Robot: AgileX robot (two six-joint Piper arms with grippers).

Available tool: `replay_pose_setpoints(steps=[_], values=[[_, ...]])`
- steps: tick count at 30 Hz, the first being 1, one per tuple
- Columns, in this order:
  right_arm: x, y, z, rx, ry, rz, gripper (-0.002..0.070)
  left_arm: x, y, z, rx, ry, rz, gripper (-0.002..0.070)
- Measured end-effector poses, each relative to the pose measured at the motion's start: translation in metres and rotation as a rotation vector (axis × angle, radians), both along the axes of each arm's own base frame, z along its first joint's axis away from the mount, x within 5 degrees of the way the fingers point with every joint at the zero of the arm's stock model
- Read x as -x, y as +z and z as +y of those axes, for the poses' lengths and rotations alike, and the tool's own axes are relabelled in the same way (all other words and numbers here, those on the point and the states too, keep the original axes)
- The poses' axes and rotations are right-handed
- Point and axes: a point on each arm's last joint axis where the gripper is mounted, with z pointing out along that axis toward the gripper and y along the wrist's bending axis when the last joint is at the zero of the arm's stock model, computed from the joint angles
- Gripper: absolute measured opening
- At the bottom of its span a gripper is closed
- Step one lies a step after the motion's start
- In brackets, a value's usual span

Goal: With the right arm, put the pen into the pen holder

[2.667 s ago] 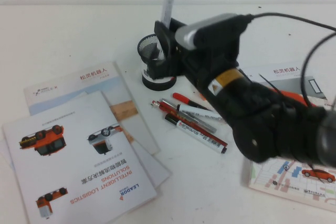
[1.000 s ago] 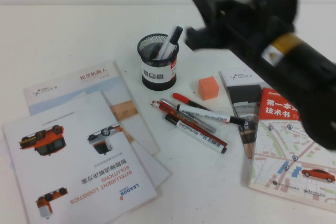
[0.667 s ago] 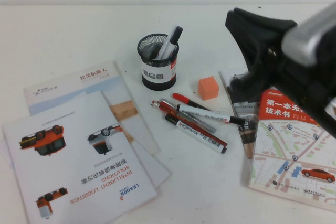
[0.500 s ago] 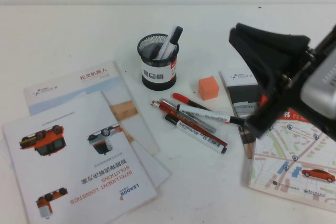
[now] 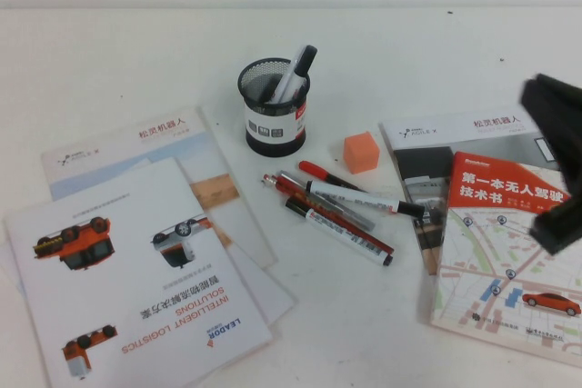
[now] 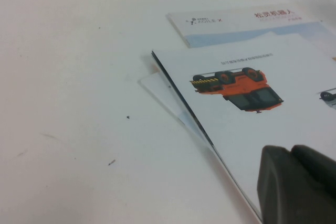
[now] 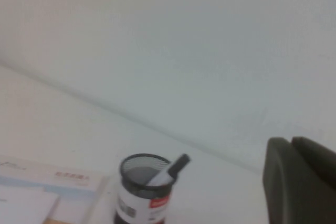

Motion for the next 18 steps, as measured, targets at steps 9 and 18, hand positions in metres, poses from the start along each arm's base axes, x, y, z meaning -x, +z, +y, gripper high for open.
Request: replay_pose_setpoints(steps=[9, 18], values=[[0.037, -0.039, -0.054, 0.002, -0.223, 0.188, -0.0019, 0.0, 0.0, 0.0, 0.0, 0.0, 0.0, -0.0003], [0.088, -0.101, -0.09, -0.106, -0.466, 0.17, -0.0019, 0.0, 0.0, 0.0, 0.0, 0.0, 0.0, -0.0002]])
